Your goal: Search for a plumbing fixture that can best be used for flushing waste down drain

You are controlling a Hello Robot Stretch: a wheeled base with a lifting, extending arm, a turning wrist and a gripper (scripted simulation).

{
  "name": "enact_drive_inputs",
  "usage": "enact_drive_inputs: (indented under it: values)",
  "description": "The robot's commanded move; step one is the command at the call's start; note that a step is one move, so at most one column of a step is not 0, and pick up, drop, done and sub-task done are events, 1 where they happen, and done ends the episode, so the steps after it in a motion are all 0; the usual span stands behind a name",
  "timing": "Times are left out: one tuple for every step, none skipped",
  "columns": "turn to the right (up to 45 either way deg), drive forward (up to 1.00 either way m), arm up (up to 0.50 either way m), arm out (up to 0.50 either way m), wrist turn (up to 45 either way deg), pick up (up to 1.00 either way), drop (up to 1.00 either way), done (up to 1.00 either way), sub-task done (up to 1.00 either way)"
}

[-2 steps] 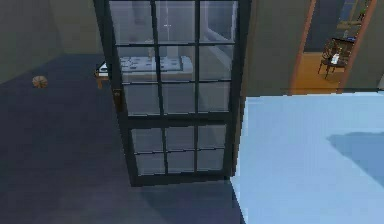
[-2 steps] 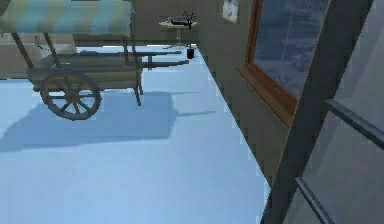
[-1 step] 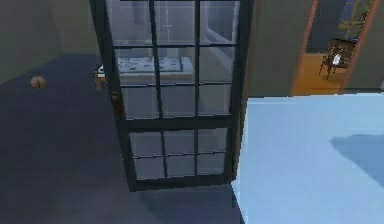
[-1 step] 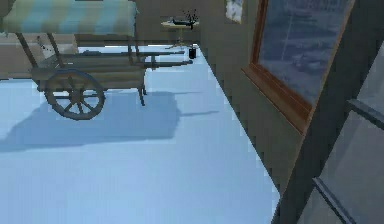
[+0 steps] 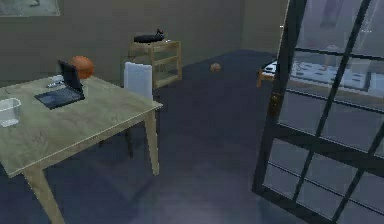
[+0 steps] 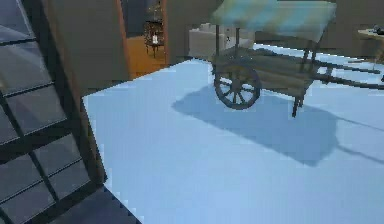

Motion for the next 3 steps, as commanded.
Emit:
enact_drive_inputs:
  values:
    - [-21.0,0.0,0.0,0.0,0.0,0.0,0.0,0.0,0.0]
    - [0.0,0.5,0.0,0.0,0.0,0.0,0.0,0.0,0.0]
    - [-45.0,0.0,0.0,0.0,0.0,0.0,0.0,0.0,0.0]
